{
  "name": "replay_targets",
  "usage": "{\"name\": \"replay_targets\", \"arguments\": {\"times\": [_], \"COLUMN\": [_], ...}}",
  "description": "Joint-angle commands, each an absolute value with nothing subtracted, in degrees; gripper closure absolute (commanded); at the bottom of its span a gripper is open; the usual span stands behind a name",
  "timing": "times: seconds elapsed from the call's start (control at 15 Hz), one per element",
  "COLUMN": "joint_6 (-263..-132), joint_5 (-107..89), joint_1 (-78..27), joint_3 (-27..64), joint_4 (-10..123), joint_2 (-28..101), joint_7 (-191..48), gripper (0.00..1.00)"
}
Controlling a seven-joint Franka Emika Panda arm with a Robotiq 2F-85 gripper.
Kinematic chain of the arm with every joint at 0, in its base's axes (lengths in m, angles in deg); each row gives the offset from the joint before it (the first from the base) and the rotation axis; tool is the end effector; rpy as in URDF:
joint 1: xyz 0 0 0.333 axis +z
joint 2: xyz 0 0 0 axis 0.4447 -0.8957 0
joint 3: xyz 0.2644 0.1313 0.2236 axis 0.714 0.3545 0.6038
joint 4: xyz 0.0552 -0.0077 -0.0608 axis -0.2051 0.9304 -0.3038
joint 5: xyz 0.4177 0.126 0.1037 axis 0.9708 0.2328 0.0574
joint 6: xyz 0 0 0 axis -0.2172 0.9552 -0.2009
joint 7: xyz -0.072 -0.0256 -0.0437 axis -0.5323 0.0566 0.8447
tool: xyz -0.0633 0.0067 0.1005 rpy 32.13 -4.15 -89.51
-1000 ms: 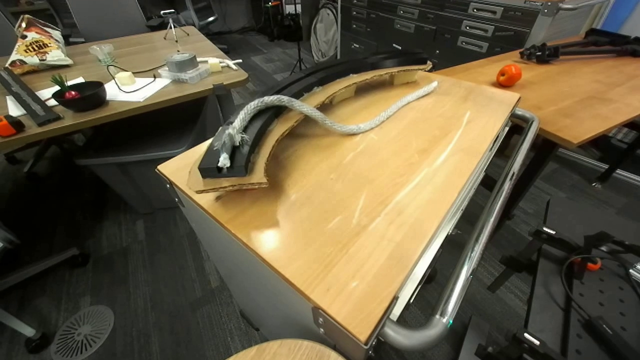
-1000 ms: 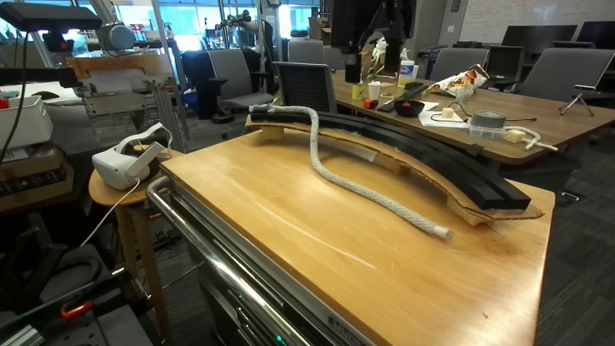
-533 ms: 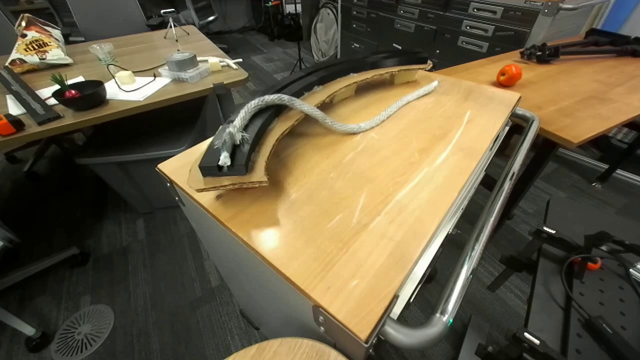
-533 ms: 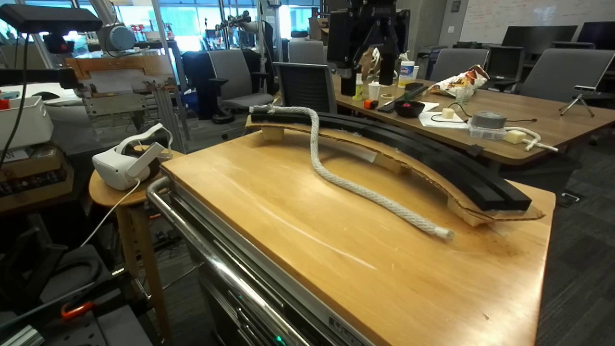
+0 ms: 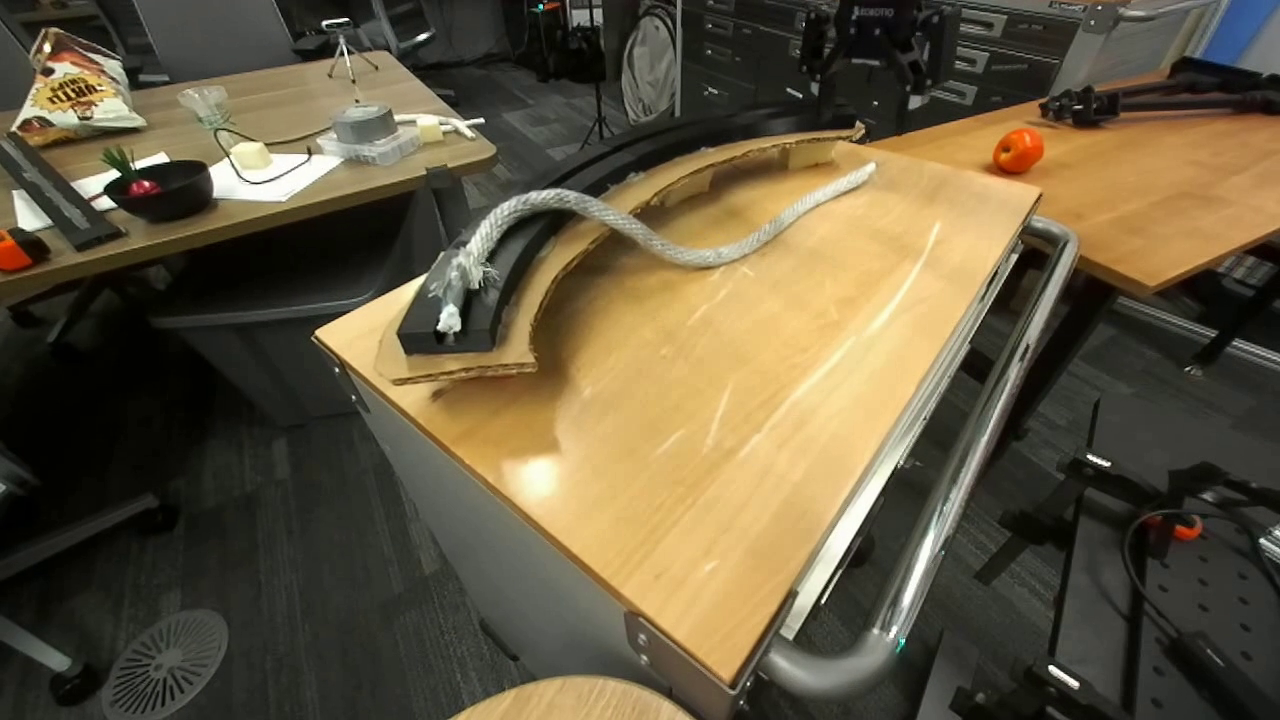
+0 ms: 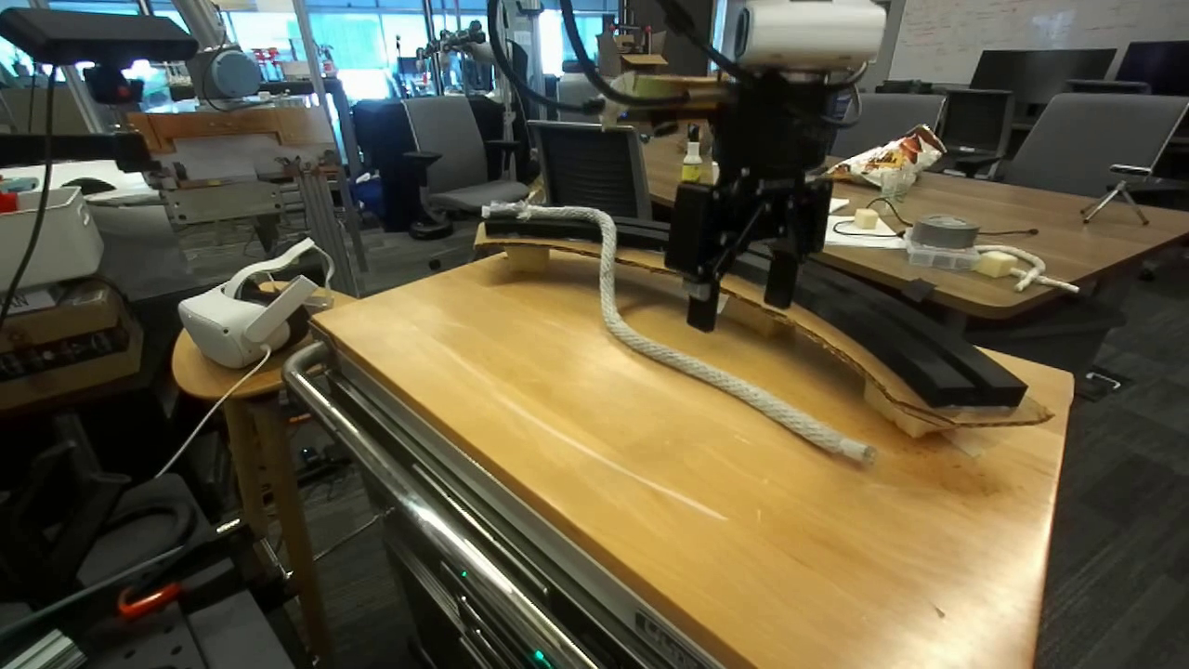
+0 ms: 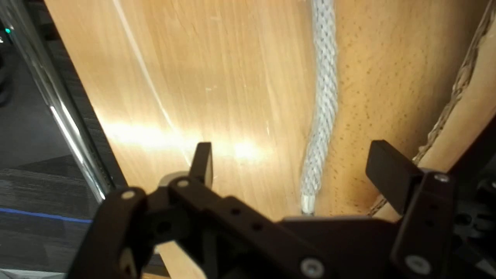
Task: Put the rope along the center of the black object
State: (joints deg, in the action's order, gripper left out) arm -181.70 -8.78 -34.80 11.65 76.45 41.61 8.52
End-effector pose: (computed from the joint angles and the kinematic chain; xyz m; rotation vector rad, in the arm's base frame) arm 0.6084 -0.2100 0.3815 1.9116 -2.3555 -0.0408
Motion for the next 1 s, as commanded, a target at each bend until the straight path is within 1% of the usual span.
{"name": "replay_targets", "arguments": {"times": [0.0, 0.07, 0.13, 0.27, 0.33, 0.47, 0.53, 0.67, 0.87, 0.93], "joint_6": [-185.7, -186.2, -186.6, -187.2, -187.4, -188.0, -188.3, -189.4, -191.6, -192.6], "joint_5": [-9.3, -9.1, -9.0, -8.9, -8.9, -9.1, -9.0, -9.3, -9.9, -10.3], "joint_1": [-35.0, -35.0, -34.9, -34.7, -34.7, -34.5, -34.5, -34.3, -33.9, -33.7], "joint_3": [10.2, 9.9, 9.6, 9.2, 9.1, 9.0, 9.0, 8.9, 8.7, 8.6], "joint_4": [76.1, 75.8, 75.6, 75.4, 75.4, 75.4, 75.4, 75.7, 75.9, 76.0], "joint_2": [38.1, 37.1, 36.3, 35.2, 34.7, 33.8, 33.5, 33.1, 32.3, 32.2], "joint_7": [10.5, 10.6, 10.8, 11.2, 11.5, 12.2, 12.5, 13.0, 14.3, 14.8], "gripper": [0.0, 0.04, 0.1, 0.17, 0.23, 0.23, 0.28, 0.29, 0.38, 0.38]}}
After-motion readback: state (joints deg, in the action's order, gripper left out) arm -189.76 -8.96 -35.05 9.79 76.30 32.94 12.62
